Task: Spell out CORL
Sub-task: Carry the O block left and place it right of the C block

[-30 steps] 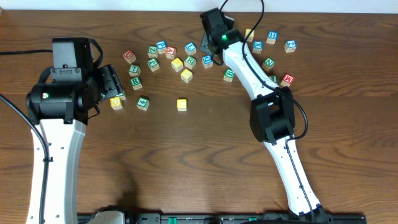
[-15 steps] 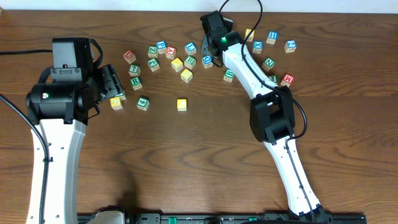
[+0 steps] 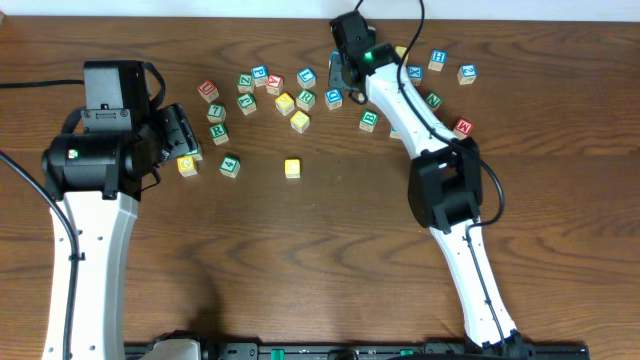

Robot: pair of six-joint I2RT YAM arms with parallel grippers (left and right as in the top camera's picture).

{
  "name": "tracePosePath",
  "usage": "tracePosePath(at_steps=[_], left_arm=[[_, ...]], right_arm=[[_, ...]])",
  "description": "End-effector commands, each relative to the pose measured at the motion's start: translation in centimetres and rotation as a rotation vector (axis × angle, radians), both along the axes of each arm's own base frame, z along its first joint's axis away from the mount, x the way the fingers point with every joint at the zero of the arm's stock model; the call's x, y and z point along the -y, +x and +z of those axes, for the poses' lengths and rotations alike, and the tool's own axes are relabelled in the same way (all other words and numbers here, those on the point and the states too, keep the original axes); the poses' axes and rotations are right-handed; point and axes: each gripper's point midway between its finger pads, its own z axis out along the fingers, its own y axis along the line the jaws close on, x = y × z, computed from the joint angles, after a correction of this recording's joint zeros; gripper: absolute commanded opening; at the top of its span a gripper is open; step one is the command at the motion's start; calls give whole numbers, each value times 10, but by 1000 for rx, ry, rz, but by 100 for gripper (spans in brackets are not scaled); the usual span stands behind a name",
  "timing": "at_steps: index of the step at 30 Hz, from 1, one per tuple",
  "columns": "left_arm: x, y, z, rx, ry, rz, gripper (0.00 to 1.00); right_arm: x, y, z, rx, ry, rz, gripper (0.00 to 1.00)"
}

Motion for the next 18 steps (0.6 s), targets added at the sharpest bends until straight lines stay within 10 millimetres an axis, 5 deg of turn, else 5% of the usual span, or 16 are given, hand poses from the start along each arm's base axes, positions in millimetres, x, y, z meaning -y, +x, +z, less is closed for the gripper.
tracePosePath(at_steps=[1, 8, 18], left_arm=[[-4, 0, -5, -17, 16, 9, 73], [-4, 0, -5, -16, 16, 9, 73], [-4, 2, -3, -8, 16, 9, 73]], right_arm=[[-6, -5, 86, 102, 31, 75, 21], [-13, -51, 125, 8, 78, 159, 23], [-27, -133, 73, -351, 48, 265, 24]])
